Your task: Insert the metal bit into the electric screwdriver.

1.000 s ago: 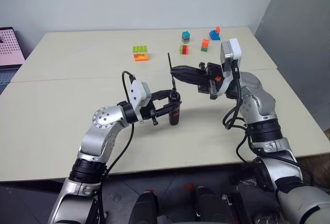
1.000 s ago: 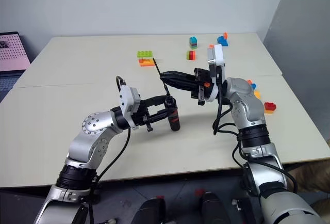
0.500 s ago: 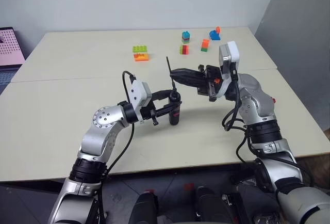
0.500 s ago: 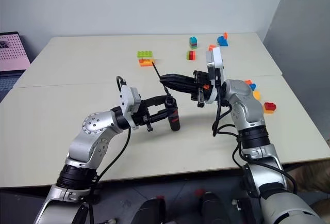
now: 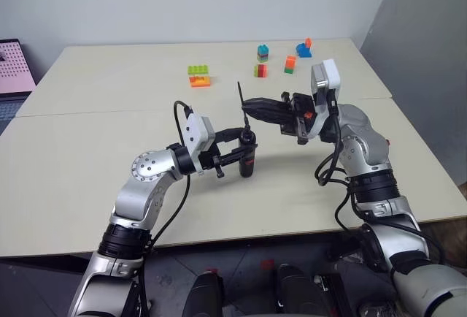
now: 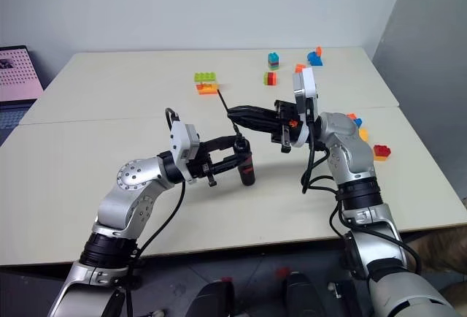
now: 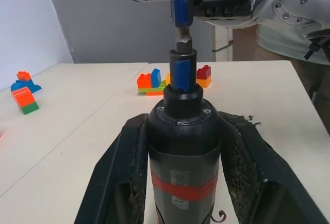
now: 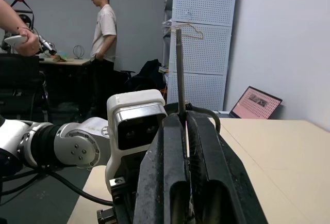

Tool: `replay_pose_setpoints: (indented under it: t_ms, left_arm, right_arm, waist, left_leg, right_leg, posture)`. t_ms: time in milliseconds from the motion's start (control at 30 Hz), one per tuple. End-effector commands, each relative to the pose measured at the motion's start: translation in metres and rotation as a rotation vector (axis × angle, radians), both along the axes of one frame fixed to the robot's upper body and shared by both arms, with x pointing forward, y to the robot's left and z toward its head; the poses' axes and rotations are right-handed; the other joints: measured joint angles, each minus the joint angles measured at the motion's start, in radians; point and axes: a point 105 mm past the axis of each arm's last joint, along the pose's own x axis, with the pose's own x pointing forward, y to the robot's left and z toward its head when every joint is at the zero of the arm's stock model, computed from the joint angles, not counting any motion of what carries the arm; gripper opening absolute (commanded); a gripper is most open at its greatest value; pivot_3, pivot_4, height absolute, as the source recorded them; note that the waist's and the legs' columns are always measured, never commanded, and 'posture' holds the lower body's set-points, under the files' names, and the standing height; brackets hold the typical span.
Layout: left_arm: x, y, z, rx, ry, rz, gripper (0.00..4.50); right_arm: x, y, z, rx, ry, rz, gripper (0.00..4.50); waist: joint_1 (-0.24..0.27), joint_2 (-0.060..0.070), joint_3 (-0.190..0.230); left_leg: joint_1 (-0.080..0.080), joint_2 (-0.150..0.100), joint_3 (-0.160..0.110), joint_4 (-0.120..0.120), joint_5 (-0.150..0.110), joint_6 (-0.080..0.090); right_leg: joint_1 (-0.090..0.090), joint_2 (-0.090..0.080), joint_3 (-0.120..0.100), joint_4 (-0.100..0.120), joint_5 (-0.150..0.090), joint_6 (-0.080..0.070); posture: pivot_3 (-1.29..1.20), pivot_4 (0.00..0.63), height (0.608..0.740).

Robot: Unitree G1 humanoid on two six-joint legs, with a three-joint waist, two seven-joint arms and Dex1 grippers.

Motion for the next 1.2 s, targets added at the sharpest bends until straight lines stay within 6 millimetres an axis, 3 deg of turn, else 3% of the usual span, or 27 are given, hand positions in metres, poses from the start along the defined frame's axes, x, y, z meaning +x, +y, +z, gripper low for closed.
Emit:
replay_pose_setpoints:
  t_ms: [33,433,633,900,1033,1200]
  left_arm:
    - [0.004,0.011,-0.010,0.056,0.030,0.042,1.63]
    - [0.005,0.012,-0.009,0.067,0.025,0.032,1.63]
    - [0.006,0.012,-0.008,0.063,0.023,0.040,1.63]
    - [0.008,0.010,-0.008,0.062,0.021,0.040,1.63]
    - [0.008,0.008,-0.008,0.061,0.021,0.039,1.63]
    - [0.008,0.008,-0.009,0.060,0.021,0.040,1.63]
  right_arm:
    - [0.003,-0.003,-0.007,-0.067,0.014,0.006,0.00]
    - [0.010,-0.002,-0.003,-0.190,-0.024,0.087,0.00]
    - [0.010,-0.004,-0.007,-0.369,0.047,0.084,0.00]
    - [-0.002,-0.015,-0.006,-0.389,-0.044,0.134,0.00]
    - [0.005,-0.015,0.000,-0.360,-0.059,0.049,0.00]
    - [0.000,-0.015,0.002,-0.355,-0.034,0.076,1.02]
  waist:
    - [0.000,0.000,0.000]
    - [0.000,0.000,0.000]
    - [0.000,0.000,0.000]
    - [0.000,0.000,0.000]
    - [0.000,0.000,0.000]
    - [0.000,0.000,0.000]
  left_leg:
    - [0.000,0.000,0.000,0.000,0.000,0.000]
    - [0.000,0.000,0.000,0.000,0.000,0.000]
    - [0.000,0.000,0.000,0.000,0.000,0.000]
    - [0.000,0.000,0.000,-0.001,0.000,0.000]
    - [0.000,0.000,0.000,-0.001,0.000,0.000]
    - [0.000,0.000,0.000,-0.001,0.000,0.000]
  right_leg:
    - [0.000,0.000,0.000,0.000,0.000,0.000]
    - [0.000,0.000,0.000,0.000,0.000,0.000]
    - [0.000,0.000,0.000,0.000,0.000,0.000]
    - [0.000,0.000,0.000,-0.001,0.000,0.000]
    - [0.000,0.000,0.000,-0.001,0.000,0.000]
    - [0.000,0.000,0.000,-0.001,0.000,0.000]
  posture:
    - [0.00,0.150,0.740]
    - [0.00,0.150,0.740]
    - [0.00,0.150,0.740]
    - [0.00,0.150,0.740]
    - [0.00,0.150,0.740]
    - [0.00,0.150,0.740]
